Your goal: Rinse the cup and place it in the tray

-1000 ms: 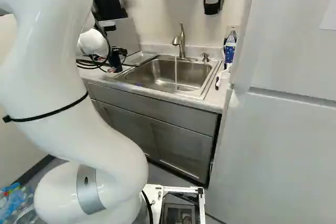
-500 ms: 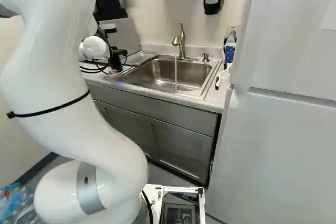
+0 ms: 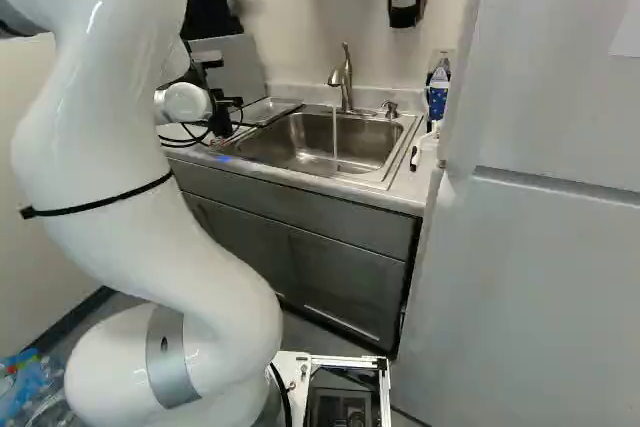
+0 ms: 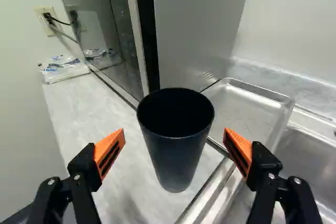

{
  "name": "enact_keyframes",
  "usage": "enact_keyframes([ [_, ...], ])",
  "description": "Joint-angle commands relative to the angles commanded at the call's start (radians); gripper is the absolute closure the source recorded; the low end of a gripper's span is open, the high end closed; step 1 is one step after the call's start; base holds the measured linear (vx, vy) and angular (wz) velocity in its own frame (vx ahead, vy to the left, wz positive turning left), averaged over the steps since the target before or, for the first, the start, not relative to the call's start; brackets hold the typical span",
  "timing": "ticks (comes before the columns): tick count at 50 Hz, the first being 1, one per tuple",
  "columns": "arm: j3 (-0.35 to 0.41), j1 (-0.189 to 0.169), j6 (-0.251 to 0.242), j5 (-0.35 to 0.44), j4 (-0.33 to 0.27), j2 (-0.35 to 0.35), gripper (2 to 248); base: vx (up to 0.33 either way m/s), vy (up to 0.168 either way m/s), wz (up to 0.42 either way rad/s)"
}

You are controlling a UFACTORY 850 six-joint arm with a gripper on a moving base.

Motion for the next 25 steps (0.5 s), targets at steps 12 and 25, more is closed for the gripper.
enact_keyframes([
  [12, 0.020, 0.003, 0.000, 0.061, 0.000, -0.006, 3, 0.000, 0.000, 0.000],
  [25, 0.037, 0.006, 0.000, 0.127, 0.000, -0.017, 3, 0.000, 0.000, 0.000],
])
